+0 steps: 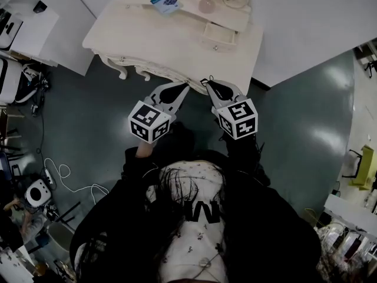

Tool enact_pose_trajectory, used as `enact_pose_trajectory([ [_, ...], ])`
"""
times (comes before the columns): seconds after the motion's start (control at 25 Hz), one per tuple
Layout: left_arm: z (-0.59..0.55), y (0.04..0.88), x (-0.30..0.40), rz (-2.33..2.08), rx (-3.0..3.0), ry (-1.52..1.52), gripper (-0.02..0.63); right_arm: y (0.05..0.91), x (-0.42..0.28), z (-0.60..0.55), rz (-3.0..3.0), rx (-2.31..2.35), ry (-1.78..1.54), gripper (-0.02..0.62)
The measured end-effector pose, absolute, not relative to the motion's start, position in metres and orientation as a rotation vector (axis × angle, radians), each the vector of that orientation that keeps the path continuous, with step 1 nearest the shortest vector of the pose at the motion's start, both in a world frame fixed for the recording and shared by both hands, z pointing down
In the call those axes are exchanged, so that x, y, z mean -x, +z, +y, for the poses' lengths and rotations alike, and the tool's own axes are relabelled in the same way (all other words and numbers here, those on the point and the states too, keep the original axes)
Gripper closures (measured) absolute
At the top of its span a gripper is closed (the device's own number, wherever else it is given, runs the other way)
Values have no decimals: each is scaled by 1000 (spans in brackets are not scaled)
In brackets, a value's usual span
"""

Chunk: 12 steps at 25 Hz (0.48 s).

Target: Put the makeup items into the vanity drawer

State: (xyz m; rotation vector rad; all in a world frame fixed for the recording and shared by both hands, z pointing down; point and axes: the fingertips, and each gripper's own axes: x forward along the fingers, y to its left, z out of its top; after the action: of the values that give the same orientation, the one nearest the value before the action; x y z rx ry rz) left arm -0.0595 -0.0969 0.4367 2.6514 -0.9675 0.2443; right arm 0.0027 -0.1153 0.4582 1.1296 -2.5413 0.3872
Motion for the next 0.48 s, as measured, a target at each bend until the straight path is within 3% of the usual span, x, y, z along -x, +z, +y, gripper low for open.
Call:
enact_pose_trajectory([
  [0.48,-166,444,99,-823,-2692,261,606,461,39,-172,-2476,-1233,389,574],
])
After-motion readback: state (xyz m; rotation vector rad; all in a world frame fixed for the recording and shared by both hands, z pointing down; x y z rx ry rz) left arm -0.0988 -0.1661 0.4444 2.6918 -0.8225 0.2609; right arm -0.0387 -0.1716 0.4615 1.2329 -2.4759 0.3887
